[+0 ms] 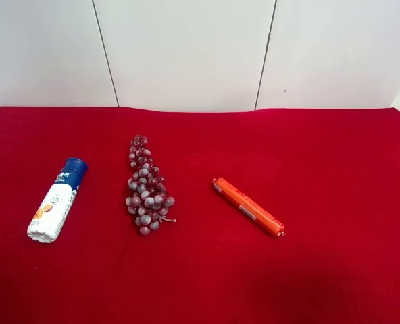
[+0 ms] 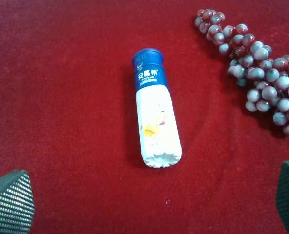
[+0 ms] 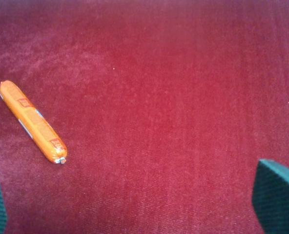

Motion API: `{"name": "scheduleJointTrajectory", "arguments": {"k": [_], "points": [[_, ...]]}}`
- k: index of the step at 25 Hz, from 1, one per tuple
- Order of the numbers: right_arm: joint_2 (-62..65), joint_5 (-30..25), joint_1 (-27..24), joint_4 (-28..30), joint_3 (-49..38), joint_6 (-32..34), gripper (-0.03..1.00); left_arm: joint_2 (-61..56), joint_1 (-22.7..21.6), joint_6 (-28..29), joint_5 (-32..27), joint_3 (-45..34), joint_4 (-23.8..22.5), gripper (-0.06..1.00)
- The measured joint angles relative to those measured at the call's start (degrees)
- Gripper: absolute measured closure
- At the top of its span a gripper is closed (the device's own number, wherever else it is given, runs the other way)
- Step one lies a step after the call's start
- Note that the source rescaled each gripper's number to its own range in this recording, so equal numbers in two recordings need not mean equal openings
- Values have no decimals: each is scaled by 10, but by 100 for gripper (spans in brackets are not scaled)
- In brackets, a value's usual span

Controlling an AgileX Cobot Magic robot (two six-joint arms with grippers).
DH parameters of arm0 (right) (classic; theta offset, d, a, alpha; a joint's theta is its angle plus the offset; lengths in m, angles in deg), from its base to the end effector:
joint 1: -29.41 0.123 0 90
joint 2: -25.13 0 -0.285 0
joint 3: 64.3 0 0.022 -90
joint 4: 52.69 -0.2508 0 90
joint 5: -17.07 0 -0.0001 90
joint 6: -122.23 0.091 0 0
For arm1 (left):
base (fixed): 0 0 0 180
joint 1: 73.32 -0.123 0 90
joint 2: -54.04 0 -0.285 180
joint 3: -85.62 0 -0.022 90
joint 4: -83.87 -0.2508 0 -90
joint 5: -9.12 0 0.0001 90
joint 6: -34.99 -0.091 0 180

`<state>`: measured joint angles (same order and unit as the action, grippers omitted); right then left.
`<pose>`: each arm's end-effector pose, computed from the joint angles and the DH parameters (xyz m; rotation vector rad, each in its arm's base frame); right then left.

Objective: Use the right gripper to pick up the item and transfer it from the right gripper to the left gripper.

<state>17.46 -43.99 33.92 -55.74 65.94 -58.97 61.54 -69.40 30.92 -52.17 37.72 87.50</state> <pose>-0.0034 0.0040 0.2712 -0.1050 2.0657 0.0996 -0.0078 -0.0045 0.2799 0.1457 2.0306 -0.0740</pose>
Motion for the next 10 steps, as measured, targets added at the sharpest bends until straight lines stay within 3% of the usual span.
{"name": "scheduleJointTrajectory", "arguments": {"k": [10], "points": [[0,0,0,0,0,0,-3,0,0,0,0,0,0,-6]]}}
